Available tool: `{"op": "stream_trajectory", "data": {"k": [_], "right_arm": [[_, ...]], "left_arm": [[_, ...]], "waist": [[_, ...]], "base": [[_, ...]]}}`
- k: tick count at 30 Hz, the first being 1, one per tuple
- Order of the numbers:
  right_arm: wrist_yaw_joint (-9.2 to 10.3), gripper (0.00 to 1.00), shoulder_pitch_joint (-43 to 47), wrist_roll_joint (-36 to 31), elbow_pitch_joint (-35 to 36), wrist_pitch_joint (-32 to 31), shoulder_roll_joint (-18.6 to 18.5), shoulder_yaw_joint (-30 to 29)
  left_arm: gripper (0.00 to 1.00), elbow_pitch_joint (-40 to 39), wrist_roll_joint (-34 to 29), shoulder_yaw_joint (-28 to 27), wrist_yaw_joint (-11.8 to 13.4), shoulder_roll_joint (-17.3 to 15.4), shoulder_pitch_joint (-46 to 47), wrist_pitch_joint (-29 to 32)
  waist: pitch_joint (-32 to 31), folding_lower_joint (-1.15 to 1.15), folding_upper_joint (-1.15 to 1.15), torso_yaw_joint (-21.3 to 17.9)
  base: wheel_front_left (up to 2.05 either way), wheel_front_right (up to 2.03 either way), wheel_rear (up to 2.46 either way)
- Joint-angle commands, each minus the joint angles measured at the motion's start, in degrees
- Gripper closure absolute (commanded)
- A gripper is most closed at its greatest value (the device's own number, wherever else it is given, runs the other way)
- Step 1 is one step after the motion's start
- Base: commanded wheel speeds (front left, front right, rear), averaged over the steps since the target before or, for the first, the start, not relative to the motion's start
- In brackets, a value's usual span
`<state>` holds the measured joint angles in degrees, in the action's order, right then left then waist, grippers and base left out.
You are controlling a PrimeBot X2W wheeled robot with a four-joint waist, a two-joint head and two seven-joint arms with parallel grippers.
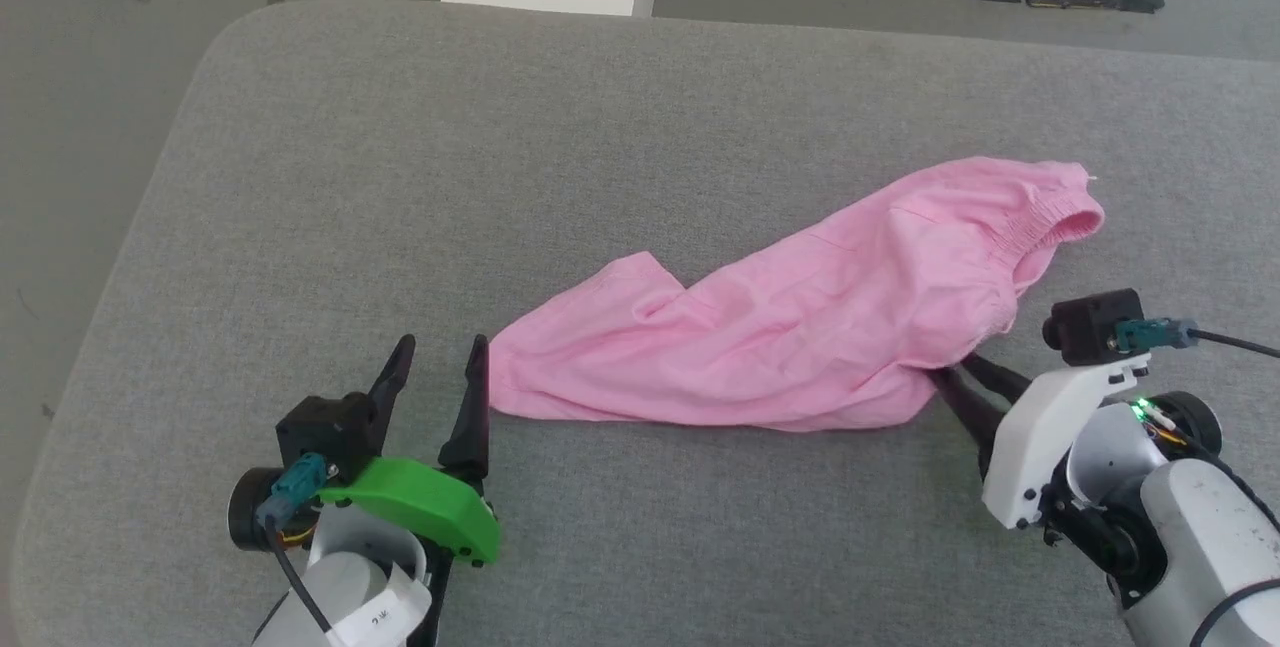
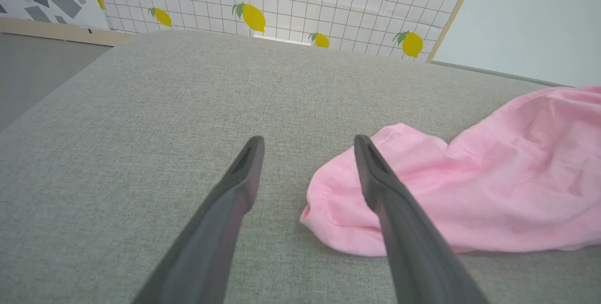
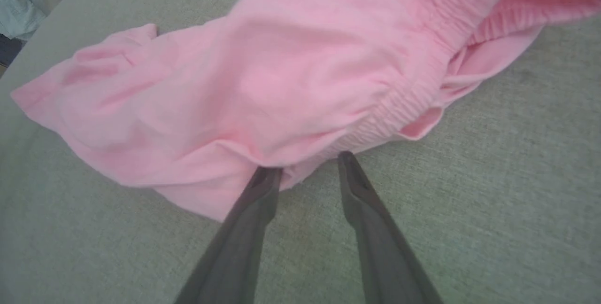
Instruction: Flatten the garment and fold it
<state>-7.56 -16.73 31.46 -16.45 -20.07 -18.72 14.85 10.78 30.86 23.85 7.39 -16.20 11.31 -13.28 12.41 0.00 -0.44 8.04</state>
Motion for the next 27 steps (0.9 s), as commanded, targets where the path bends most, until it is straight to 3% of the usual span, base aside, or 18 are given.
{"op": "stream_trajectory", "data": {"k": [1, 7, 14, 22, 27], "right_arm": [[0.08, 1.0, -0.9, 0.7, -0.16, 0.62, -0.39, 0.57], [0.08, 1.0, -0.42, 1.43, 1.93, 1.54, -2.75, 2.05], [0.08, 1.0, 2.6, 0.51, 8.98, -1.02, -5.66, -1.11], [0.08, 1.0, 9.51, -2.95, 22.29, -12.6, -7.76, -13.85], [0.08, 1.0, 16.16, -5.47, 27.34, -21.23, -4.91, -20.88]], "left_arm": [[0.0, 0.26, 0.46, 0.0, 0.12, -0.11, 0.58, -0.36], [0.0, 0.69, 0.62, -0.08, 0.4, 0.01, -0.13, -0.63], [0.0, 0.47, 0.73, 0.0, 0.73, -0.11, -0.94, -0.76], [0.0, -0.08, 0.94, 0.06, 1.15, -0.43, -1.52, -0.74], [0.0, -0.3, 1.07, 0.22, 1.26, -0.42, -1.55, -0.75]], "waist": [[-0.31, 0.0, 0.44, 0.04], [-2.12, 0.0, 0.44, -0.38], [-3.78, 0.0, 0.44, -1.36], [-4.1, 0.0, 0.44, -2.46], [-3.42, 0.0, 0.44, -2.65]], "base": [[0.0, 0.0, 0.0], [0.0, 0.0, 0.0], [0.0, 0.0, 0.0], [0.0, 0.0, 0.0], [0.0, 0.0, 0.0]]}}
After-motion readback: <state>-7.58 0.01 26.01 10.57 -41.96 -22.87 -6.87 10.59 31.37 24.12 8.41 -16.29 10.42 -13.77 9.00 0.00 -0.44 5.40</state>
